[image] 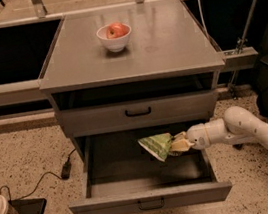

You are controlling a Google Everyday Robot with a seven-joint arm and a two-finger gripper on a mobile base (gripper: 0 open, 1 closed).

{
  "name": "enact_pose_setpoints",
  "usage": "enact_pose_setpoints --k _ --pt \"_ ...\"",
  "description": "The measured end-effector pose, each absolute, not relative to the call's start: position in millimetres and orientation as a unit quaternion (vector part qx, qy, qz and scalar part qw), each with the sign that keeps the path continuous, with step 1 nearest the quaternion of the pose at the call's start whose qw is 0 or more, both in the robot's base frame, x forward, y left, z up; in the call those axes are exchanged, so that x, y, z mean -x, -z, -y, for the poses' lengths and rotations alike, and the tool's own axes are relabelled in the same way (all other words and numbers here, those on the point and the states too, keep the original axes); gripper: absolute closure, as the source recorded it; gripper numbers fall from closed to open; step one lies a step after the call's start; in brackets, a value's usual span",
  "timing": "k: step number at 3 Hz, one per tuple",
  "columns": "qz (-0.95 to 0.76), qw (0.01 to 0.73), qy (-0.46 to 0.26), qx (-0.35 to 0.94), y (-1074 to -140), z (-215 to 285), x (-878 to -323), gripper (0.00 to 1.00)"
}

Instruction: Place green jalapeno chip bag into middle drawer

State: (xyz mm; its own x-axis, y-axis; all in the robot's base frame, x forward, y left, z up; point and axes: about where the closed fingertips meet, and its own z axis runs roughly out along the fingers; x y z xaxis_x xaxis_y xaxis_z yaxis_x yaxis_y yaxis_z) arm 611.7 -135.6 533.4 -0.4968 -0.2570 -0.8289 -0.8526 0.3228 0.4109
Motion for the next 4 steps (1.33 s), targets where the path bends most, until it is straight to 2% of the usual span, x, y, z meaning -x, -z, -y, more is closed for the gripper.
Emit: enact_pose_setpoints --k 1,2,4 --pt "-0.770 0.329 -0.410 0.361 -520.1 140.3 -615.7 1.00" --pt "-0.811 0.319 -0.343 0.349 -469.8 155.0 -611.5 1.00" --pt "-0.819 0.340 -0.318 0.335 -465.7 159.9 -628.5 1.00"
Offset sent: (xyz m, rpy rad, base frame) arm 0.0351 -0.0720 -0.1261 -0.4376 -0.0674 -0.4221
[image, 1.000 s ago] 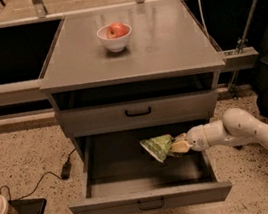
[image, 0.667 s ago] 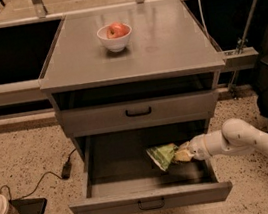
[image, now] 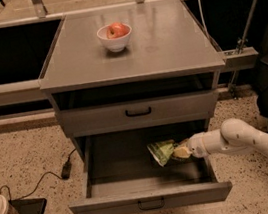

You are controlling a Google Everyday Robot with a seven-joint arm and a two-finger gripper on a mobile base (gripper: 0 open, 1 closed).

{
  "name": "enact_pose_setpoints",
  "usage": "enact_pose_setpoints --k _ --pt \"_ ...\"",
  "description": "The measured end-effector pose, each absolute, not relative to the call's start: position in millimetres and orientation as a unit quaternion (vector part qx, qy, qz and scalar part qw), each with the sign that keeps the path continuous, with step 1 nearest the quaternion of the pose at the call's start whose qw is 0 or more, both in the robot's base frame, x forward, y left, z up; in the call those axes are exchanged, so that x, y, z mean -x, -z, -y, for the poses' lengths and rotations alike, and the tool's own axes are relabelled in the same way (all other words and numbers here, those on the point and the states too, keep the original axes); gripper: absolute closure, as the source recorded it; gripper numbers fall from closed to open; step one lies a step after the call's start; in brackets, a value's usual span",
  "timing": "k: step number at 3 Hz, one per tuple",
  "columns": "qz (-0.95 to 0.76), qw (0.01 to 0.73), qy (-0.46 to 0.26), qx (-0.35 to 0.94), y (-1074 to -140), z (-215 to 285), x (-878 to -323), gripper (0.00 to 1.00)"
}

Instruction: Place green jalapeno chip bag into middle drawer

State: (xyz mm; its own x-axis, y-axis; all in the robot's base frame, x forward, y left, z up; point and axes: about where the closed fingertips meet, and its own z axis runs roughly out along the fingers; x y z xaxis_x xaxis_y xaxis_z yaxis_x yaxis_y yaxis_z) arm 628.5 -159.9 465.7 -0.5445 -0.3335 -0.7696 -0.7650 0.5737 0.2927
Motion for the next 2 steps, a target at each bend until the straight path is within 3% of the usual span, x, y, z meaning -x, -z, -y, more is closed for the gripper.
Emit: enact_pose_setpoints --k 2 --pt "-0.825 0.294 -0.370 0.310 -392.9 132.6 -633.7 1.00"
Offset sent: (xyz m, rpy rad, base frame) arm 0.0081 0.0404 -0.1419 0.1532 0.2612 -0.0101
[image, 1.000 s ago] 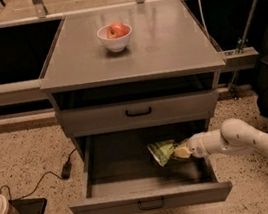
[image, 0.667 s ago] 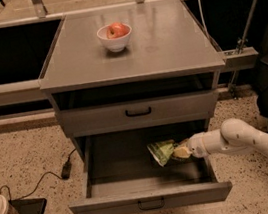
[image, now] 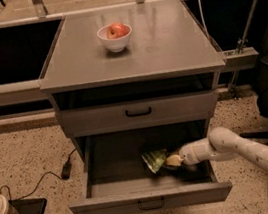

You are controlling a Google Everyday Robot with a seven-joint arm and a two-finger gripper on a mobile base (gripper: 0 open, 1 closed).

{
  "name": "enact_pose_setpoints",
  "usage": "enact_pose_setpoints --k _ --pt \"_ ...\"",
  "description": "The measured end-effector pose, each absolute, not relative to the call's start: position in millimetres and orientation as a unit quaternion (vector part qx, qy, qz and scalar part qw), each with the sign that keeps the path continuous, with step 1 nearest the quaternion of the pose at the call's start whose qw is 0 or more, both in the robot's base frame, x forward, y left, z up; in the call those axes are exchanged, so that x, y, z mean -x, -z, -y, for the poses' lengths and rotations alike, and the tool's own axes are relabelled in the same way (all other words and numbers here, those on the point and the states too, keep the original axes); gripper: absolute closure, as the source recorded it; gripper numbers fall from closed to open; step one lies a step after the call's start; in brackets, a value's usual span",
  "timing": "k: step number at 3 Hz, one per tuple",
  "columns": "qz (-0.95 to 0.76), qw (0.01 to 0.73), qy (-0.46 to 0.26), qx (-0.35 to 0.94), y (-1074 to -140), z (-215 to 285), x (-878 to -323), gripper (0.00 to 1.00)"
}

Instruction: Place green jalapeno chip bag into middle drawer

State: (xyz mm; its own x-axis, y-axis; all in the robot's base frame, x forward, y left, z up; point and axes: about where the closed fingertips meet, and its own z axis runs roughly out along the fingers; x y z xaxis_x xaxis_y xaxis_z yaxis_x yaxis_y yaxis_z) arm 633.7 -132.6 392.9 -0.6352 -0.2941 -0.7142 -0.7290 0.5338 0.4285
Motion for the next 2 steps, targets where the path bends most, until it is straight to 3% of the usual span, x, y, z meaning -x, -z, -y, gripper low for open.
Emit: enact_pose_setpoints --k 1,2 --pt "-0.825 0.291 -0.374 0.308 -384.3 129.7 -631.7 1.00" --pt "-0.825 0.291 -0.374 0.308 -384.5 129.6 -631.8 0.81"
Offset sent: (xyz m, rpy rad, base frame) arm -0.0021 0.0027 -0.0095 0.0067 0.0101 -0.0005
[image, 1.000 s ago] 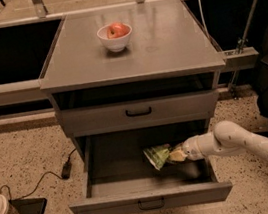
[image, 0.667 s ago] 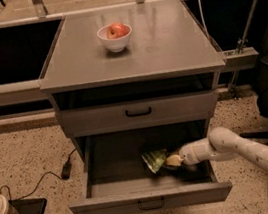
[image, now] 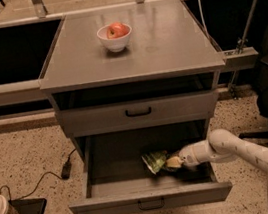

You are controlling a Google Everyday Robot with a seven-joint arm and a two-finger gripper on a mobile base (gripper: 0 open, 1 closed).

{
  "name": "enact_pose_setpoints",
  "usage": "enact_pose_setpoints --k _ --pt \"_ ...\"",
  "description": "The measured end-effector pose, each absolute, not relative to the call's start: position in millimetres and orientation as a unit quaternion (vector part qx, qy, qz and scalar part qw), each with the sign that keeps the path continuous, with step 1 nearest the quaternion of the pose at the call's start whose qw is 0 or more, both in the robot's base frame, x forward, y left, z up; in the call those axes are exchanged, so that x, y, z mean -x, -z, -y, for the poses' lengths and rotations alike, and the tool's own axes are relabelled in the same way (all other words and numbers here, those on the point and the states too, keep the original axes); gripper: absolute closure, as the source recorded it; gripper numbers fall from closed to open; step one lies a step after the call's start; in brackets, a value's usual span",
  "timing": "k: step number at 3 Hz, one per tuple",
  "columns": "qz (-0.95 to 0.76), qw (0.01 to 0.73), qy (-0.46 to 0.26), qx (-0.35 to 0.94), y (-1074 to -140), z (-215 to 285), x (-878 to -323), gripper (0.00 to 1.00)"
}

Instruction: Place green jalapeno chip bag into middle drawer

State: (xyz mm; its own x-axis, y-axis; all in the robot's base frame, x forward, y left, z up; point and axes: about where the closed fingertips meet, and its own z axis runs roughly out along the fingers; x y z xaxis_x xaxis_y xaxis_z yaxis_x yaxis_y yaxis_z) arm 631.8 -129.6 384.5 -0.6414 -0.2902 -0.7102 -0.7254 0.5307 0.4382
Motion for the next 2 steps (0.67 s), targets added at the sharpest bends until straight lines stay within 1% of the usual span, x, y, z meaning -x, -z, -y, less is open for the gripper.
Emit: enact_pose_setpoints --k 1,2 --pt "-0.825 0.291 -0.374 0.308 -384.5 129.5 -631.8 0.50" --pt "-0.825 0.291 -0.374 0.308 -384.4 129.5 -631.7 0.27"
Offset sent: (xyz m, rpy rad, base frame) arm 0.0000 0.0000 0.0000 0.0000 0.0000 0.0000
